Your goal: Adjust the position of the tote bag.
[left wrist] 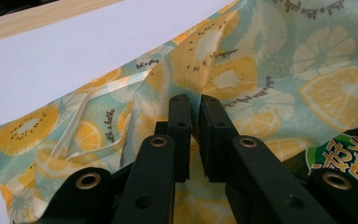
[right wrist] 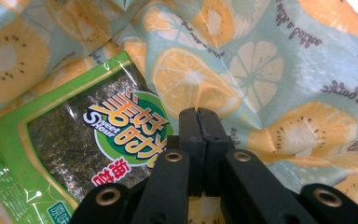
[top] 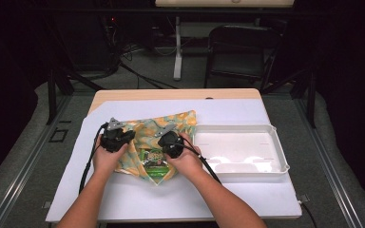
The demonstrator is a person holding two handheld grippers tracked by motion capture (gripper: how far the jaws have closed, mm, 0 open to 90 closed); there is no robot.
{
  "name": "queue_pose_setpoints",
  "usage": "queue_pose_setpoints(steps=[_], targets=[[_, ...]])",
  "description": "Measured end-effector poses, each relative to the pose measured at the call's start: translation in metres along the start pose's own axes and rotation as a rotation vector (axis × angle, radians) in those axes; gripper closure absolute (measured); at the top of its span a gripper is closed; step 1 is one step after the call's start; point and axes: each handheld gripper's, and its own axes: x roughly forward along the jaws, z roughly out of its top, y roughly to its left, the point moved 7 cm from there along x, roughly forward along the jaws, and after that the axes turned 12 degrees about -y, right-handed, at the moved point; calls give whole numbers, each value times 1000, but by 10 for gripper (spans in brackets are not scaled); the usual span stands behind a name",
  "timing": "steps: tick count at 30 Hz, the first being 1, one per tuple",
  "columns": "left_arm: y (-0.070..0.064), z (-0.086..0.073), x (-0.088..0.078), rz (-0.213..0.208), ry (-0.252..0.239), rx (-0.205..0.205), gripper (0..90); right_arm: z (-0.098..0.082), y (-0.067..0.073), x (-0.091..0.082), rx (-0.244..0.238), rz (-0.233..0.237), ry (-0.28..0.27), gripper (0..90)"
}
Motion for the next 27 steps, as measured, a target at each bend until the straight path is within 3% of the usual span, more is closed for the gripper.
queue_pose_setpoints(steps=[5,16,21,27], targets=[[0,-1,1,1,5,-1,838,6,-1,-3,2,-2,-30,900],[0,-5,4,-2,20,1,839,27,-21,-7,111,-16,-110,900],[0,-5,5,-3,18,1,839,31,-32,0,155,-34,-124,900],[2,-7,5,-2,26,-2,838,31,-48,6,173,-73,-101,900]])
